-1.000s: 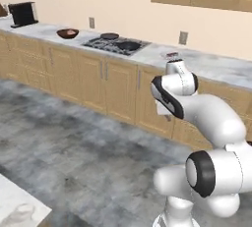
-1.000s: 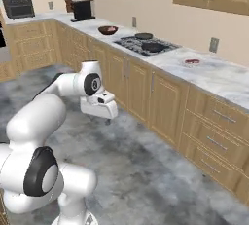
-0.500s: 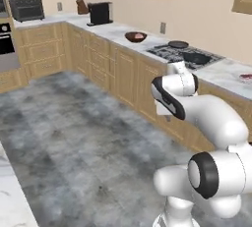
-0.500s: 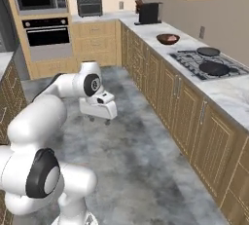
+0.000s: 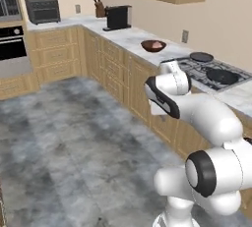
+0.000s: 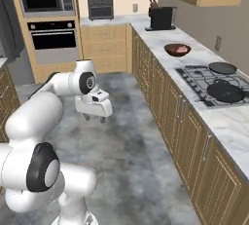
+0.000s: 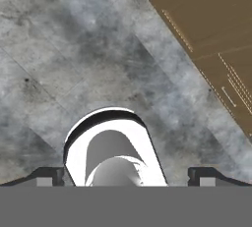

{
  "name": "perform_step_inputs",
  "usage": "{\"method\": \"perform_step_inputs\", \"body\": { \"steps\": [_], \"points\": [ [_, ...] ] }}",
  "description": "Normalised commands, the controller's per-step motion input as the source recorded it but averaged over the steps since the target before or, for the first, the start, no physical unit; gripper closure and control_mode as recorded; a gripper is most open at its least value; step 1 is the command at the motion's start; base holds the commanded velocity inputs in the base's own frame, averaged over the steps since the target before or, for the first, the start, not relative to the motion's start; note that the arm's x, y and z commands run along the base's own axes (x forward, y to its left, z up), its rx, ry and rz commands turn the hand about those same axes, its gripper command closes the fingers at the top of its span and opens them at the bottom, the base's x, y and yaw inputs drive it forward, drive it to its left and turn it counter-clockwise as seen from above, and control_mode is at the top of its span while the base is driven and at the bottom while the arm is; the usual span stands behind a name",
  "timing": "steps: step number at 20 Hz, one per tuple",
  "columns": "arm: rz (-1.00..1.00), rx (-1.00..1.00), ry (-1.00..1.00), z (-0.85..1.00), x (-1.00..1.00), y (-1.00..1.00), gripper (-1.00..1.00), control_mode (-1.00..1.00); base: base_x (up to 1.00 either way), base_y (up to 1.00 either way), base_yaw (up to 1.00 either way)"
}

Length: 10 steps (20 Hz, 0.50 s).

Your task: Place one of the steaks on the plate and the other in the bowl. Then place the bowl in the fridge.

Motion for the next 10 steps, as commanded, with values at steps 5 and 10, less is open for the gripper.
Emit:
{"method": "perform_step_inputs", "body": {
  "steps": [5, 10],
  "points": [
    [0.00, 0.00, 0.00, 0.00, 0.00, 0.00, -1.00, 1.00, 1.00, -0.36, -0.02],
    [0.00, 0.00, 0.00, 0.00, 0.00, 0.00, -1.00, 1.00, 1.00, 0.07, -0.28]
  ]
}}
